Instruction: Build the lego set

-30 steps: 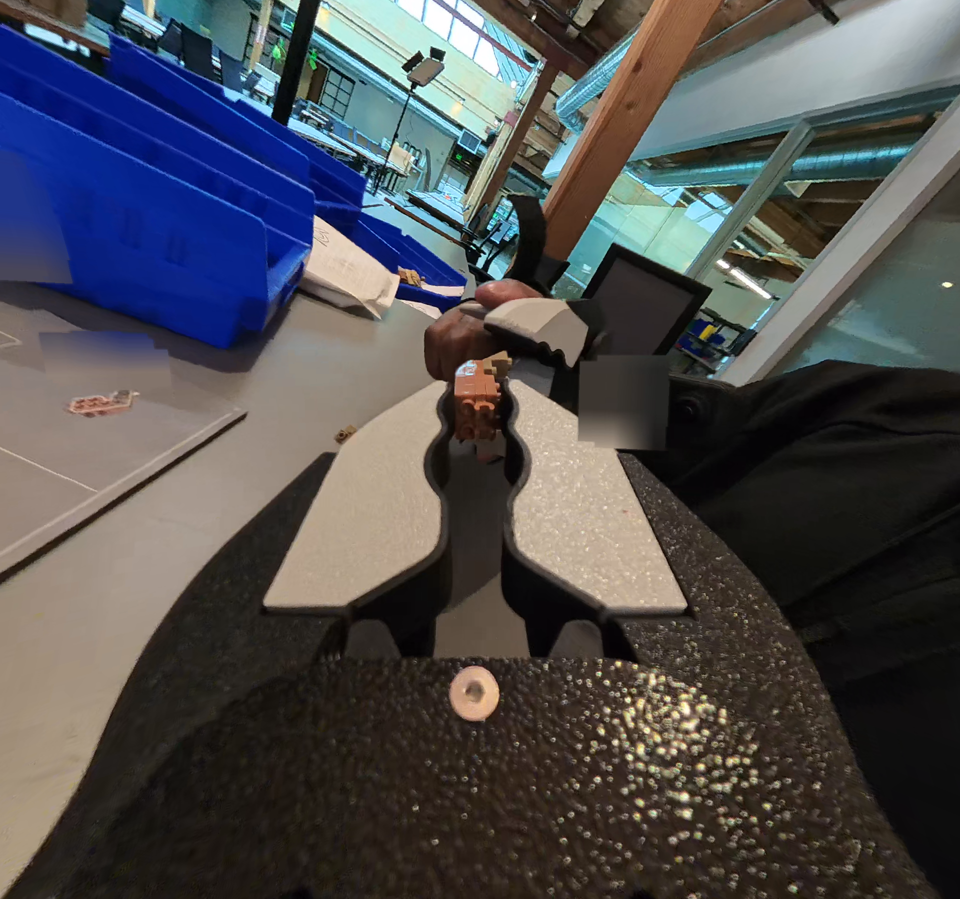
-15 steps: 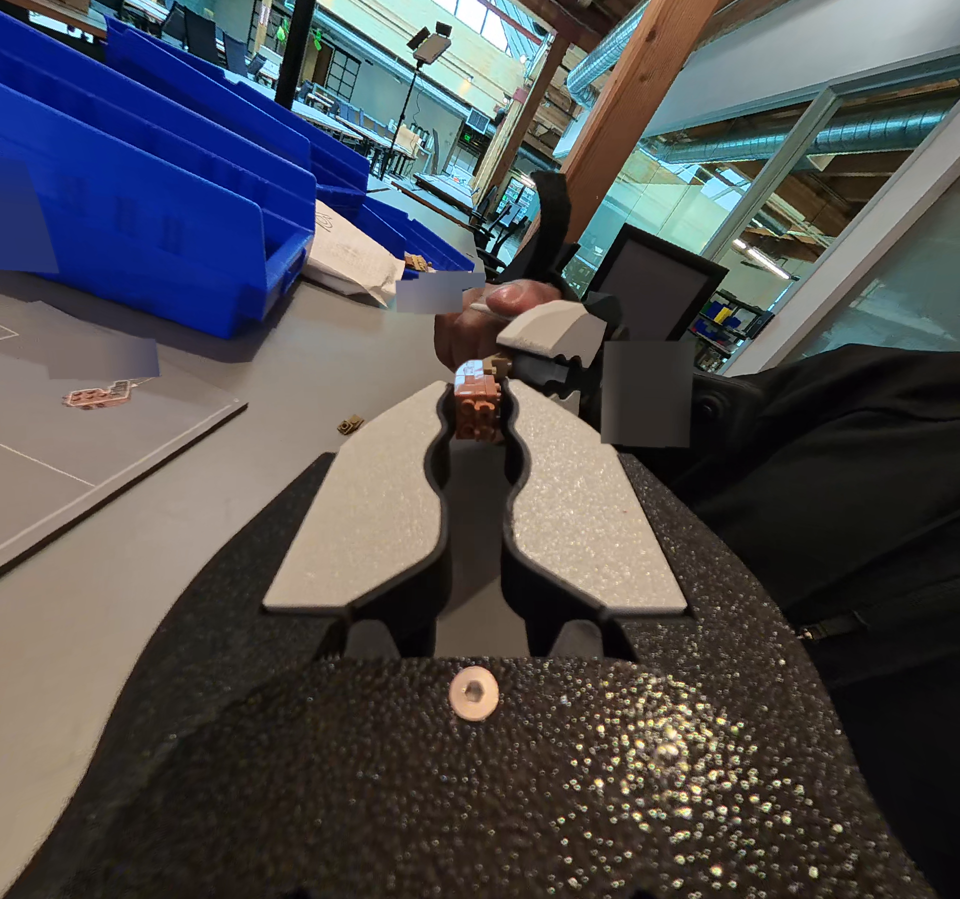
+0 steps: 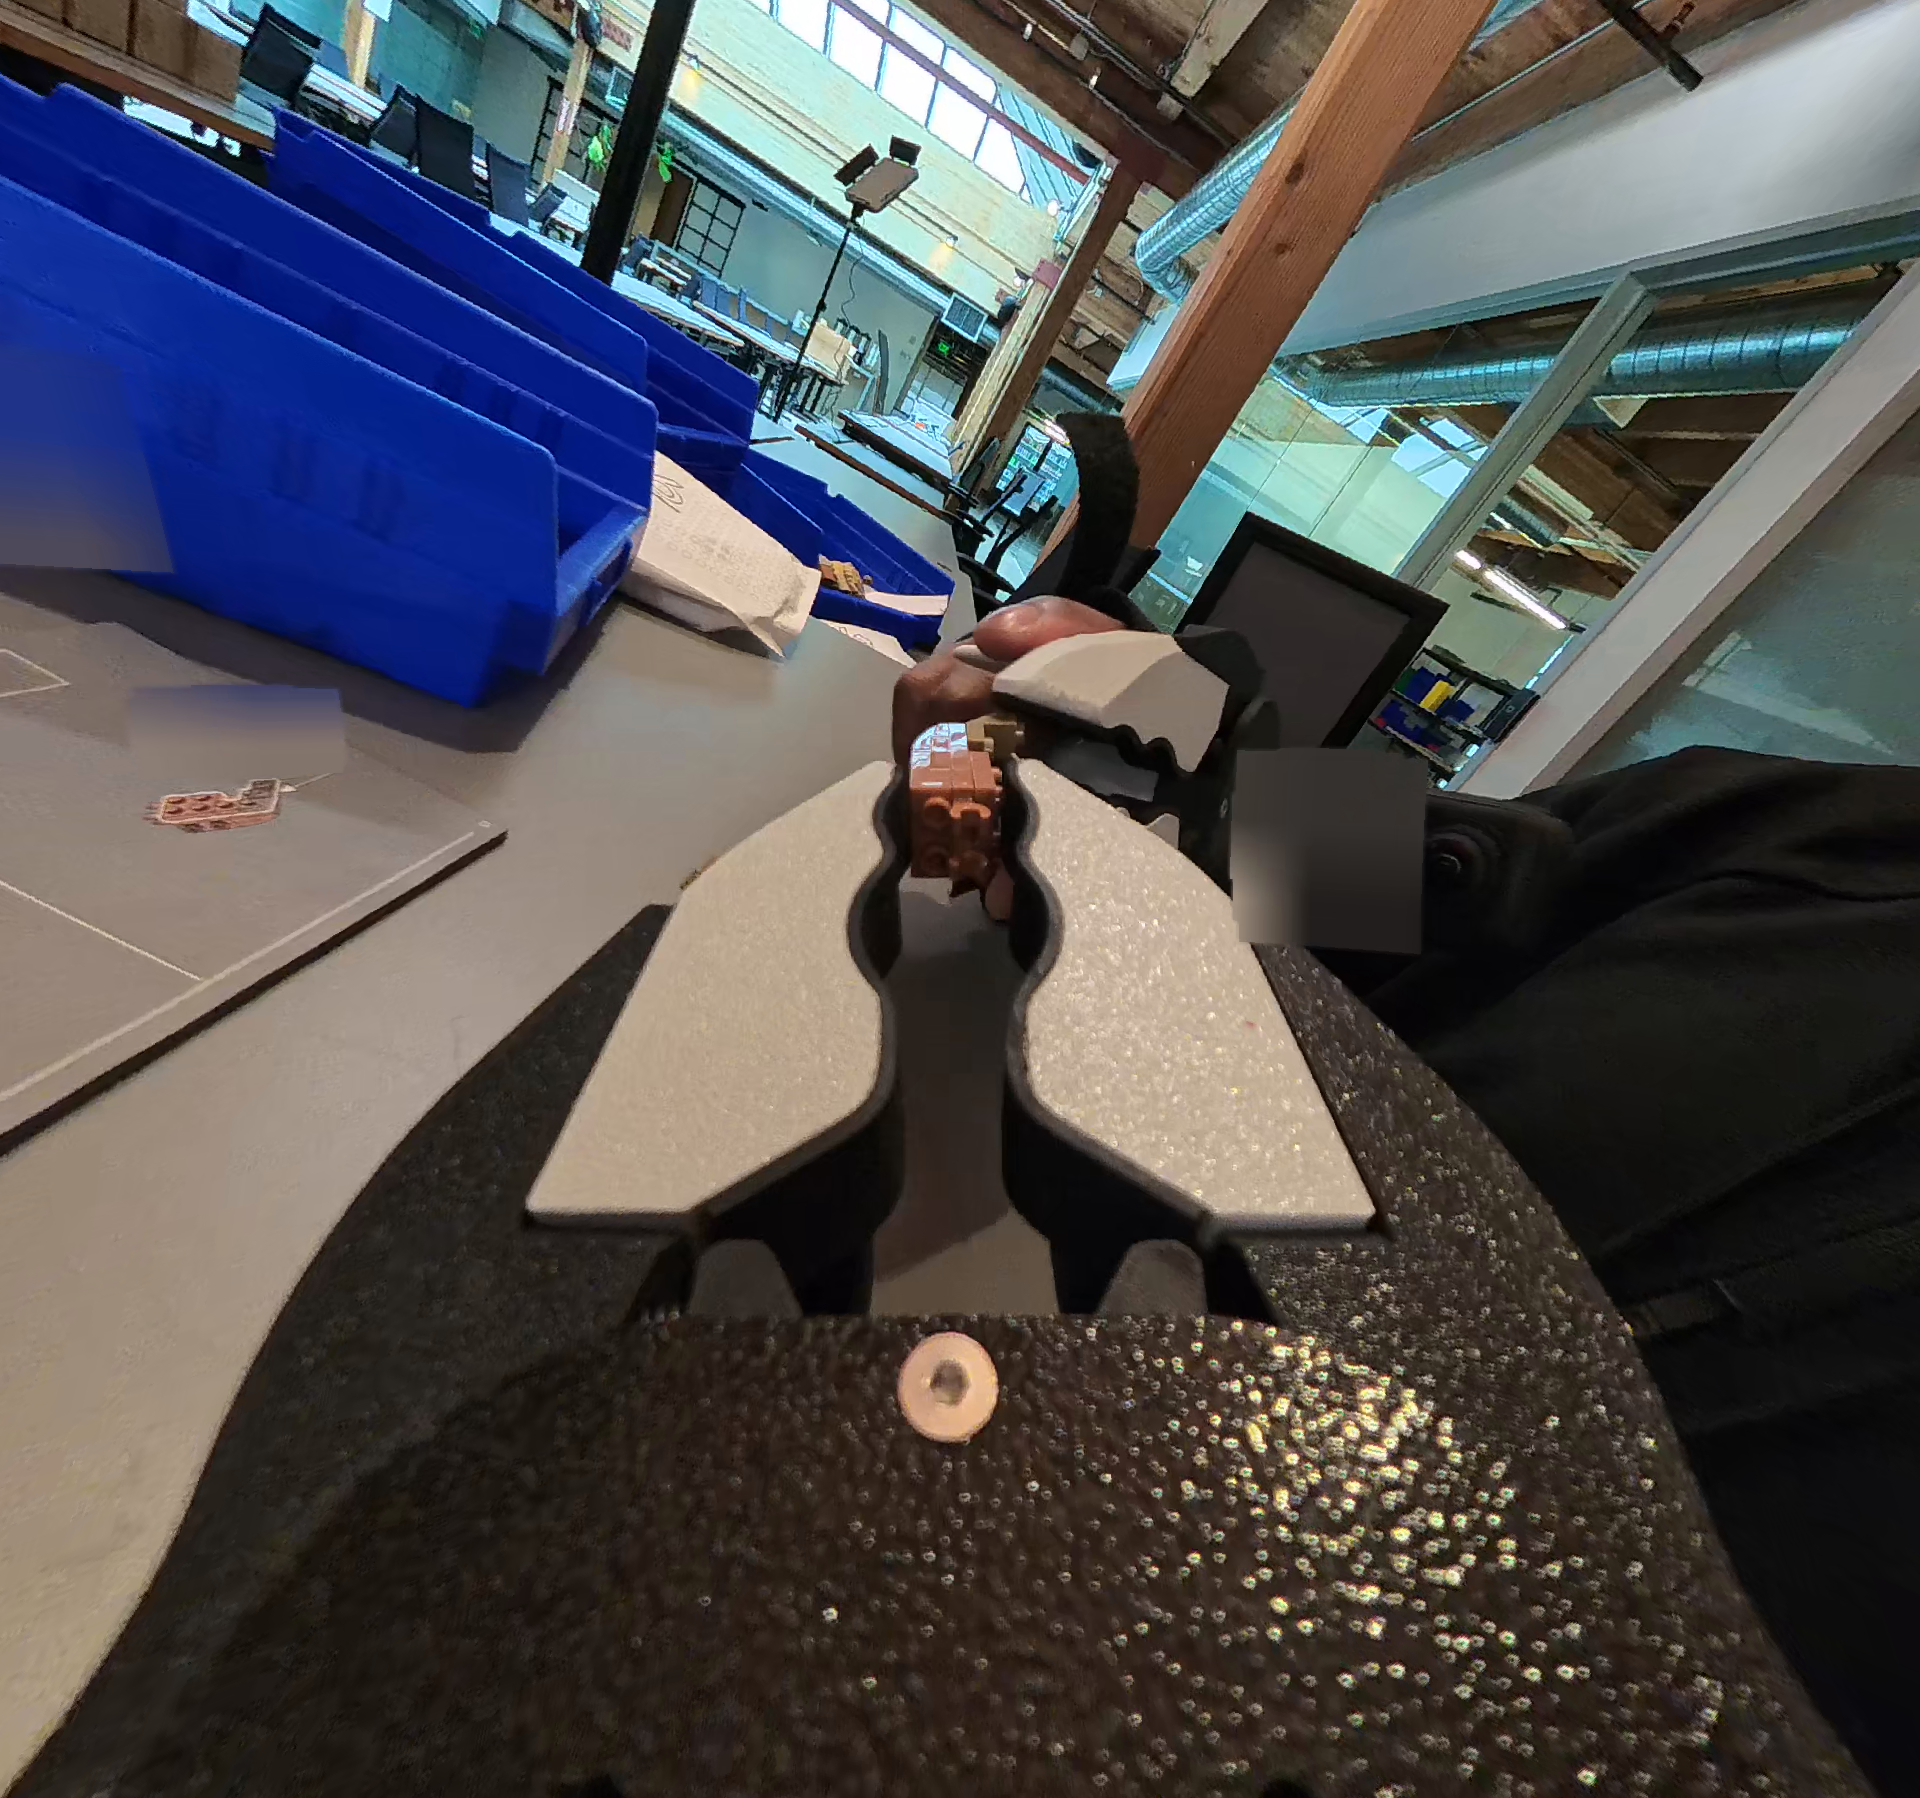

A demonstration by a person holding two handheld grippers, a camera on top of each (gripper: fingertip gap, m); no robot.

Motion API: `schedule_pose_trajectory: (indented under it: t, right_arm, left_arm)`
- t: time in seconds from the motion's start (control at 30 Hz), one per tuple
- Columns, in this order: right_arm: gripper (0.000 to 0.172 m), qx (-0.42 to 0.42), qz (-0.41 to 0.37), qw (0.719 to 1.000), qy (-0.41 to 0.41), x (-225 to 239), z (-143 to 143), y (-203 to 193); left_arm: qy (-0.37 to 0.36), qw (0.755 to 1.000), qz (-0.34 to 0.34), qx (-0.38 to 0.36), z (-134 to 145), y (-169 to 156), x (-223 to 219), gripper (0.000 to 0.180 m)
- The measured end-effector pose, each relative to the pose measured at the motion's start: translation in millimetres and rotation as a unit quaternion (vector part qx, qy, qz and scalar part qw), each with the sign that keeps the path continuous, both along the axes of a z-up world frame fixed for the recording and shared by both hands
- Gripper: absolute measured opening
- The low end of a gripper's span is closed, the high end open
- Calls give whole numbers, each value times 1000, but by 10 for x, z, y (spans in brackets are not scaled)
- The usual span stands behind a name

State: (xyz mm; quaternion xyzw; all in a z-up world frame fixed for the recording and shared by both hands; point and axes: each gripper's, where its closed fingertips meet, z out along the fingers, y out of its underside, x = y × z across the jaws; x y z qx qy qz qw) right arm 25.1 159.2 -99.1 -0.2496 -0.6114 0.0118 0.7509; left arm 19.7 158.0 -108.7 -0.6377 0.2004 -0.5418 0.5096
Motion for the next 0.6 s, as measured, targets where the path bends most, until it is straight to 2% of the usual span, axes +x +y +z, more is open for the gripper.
schedule_pose_trajectory:
  t: [0.6]
  right_arm:
    - [10, -35, -63, 997, 17, -41, 2, 72]
  left_arm:
    - [-26, 999, 39, 9, 29, 78, -44, 15]
